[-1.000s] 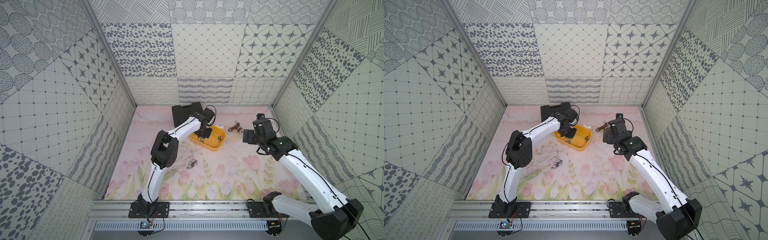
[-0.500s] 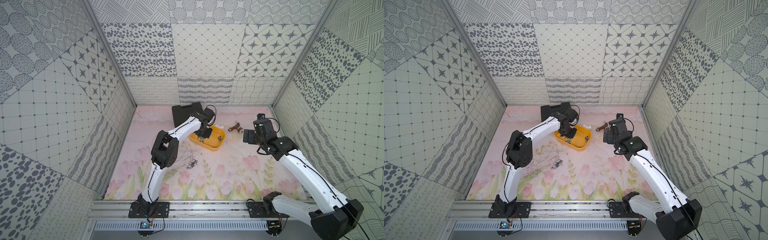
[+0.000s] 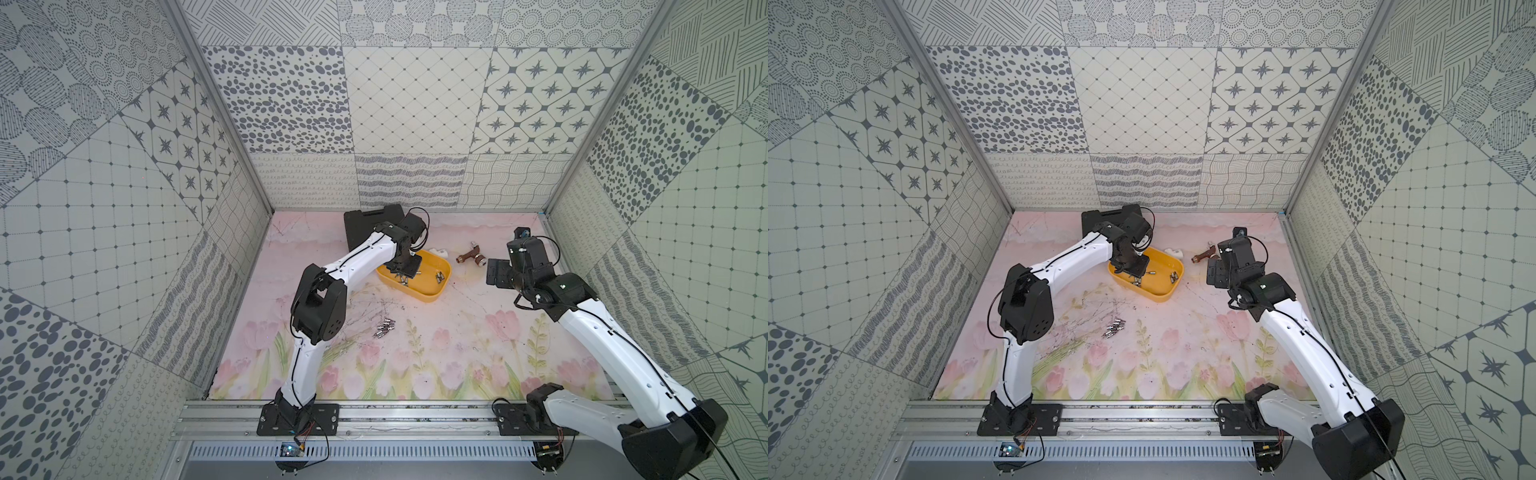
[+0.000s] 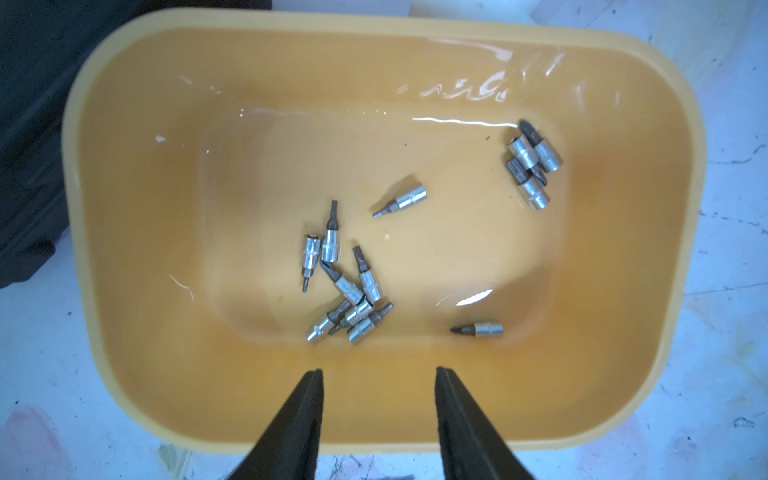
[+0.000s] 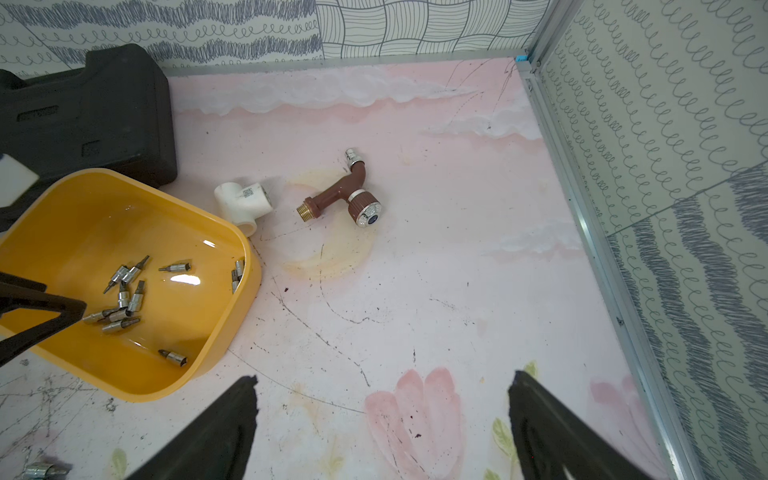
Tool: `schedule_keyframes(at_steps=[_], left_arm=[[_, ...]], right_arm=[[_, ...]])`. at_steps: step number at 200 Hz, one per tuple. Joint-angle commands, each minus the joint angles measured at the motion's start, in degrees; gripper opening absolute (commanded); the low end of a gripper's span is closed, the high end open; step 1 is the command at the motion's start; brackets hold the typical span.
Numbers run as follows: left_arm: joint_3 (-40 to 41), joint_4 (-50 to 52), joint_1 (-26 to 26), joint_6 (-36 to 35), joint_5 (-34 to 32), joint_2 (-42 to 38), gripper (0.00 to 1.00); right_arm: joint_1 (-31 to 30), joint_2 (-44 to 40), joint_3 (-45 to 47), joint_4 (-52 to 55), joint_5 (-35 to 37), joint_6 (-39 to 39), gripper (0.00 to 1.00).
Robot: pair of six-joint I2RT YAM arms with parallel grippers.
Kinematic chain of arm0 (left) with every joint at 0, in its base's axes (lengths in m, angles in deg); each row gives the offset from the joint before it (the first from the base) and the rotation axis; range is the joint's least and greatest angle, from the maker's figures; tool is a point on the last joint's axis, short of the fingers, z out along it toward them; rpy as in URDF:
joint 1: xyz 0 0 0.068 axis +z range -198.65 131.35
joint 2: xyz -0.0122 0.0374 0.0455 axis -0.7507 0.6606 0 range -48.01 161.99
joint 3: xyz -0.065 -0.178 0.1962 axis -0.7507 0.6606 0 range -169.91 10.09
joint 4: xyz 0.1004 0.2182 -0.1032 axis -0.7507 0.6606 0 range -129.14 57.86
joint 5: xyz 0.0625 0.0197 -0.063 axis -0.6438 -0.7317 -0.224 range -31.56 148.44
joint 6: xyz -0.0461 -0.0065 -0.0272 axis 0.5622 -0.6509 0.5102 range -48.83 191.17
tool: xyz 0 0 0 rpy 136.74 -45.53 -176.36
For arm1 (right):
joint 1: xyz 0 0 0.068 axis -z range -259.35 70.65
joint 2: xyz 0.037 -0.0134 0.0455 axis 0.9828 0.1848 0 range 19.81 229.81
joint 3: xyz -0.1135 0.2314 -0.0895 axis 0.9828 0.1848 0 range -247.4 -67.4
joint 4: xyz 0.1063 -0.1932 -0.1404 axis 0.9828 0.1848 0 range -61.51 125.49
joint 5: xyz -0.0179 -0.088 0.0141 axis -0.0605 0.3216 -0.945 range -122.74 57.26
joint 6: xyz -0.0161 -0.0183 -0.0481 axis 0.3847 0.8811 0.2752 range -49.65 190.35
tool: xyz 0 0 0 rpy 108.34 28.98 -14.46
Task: Put the bit on the desktop into the storage box
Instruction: Place the screwdriver bit in the storage box, then pick up the screwdriver bit from the center of the board.
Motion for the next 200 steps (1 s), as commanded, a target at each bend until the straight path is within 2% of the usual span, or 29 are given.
schedule_keyframes(at_steps=[1, 51, 96, 154, 200], left_arm=[[6.16, 0.68, -0.26, 0.36, -0.26, -6.76, 0.50], [20.64, -0.42, -0.70, 3.03, -2.13, -18.30, 0.50], [29.85, 0.51, -1.28, 5.47, -2.42, -25.71, 0.49], [37.03, 1.82, -3.23, 8.04, -1.73, -30.01, 0.48], [39.46, 2.41, -6.93, 9.88, -1.98, -29.36, 0.46]], right_arm=[[0.29, -1.20, 0.55, -1.72, -0.11, 0.00, 0.96], [0.45, -0.76, 0.49, -1.68, -0.72, -0.15, 0.97], [0.41, -0.27, 0.37, -1.69, -0.96, -0.30, 0.97], [0.43, 0.24, 0.25, -1.68, -1.31, -0.55, 0.97], [0.43, 0.78, -0.13, -1.71, -1.78, -0.82, 0.97]])
